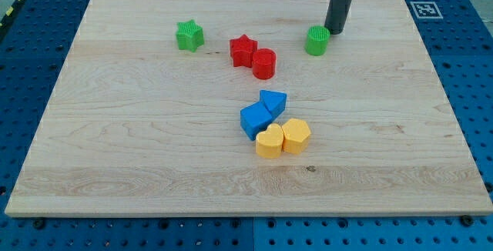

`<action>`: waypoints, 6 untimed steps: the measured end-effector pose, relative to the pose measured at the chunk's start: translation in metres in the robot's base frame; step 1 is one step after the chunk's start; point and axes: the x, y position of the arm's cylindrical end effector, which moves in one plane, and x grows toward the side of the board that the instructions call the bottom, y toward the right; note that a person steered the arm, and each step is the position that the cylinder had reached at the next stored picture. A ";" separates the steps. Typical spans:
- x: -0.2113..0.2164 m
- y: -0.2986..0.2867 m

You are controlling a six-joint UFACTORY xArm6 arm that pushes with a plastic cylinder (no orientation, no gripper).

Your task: Move the blue blocks at the top right of the hexagon

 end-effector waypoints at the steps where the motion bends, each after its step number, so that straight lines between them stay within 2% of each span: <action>1: 0.017 -0.001; 2: 0.049 -0.004; 3: 0.060 0.011; 4: 0.084 0.053; 5: 0.144 0.033; 6: 0.198 -0.011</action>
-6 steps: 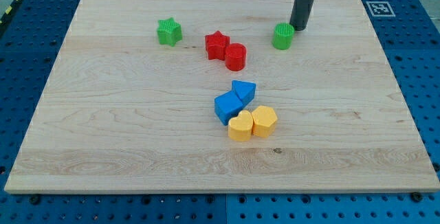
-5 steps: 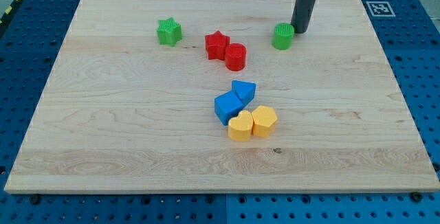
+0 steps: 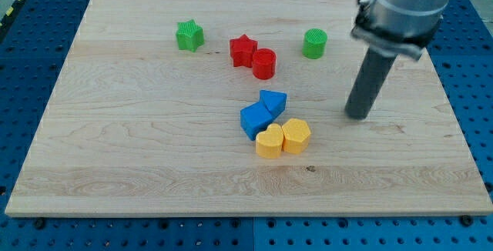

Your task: Move the blue blocks at the top right of the hexagon

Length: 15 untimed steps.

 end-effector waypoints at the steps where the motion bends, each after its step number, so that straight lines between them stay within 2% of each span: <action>1: 0.064 -0.019; 2: 0.110 -0.060; 3: 0.114 -0.101; 4: 0.110 -0.150; 5: 0.070 -0.159; 6: 0.028 -0.159; 7: 0.005 -0.145; 10: -0.002 -0.089; 11: -0.017 -0.087; 14: -0.023 -0.087; 15: -0.023 -0.066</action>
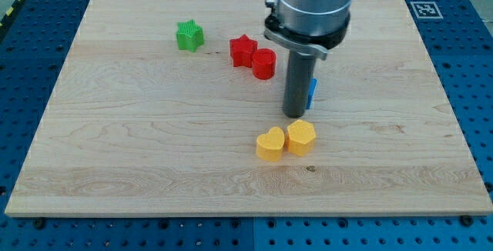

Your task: Move the blue blocks at the top right of the hexagon

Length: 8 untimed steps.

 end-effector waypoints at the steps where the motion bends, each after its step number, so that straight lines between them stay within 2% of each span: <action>1: 0.000 0.023; 2: 0.001 0.039; 3: 0.026 0.088; 4: 0.020 0.123; 5: -0.009 0.126; 8: -0.022 0.077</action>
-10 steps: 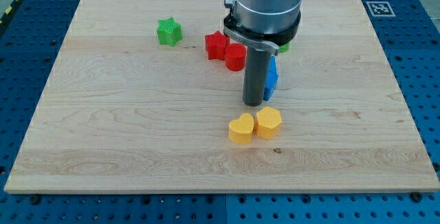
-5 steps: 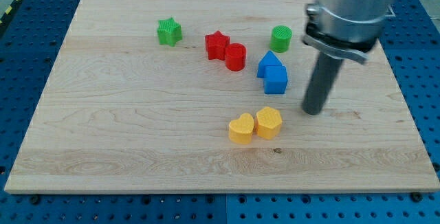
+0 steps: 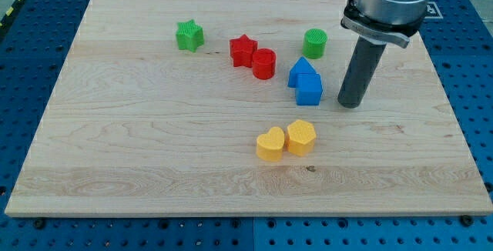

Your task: Move the blue blocks at the top right of the hexagon

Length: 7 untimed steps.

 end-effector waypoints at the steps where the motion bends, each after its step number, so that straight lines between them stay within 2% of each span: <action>1: -0.013 0.019; 2: -0.023 0.016; 4: -0.023 -0.026; 7: -0.035 -0.027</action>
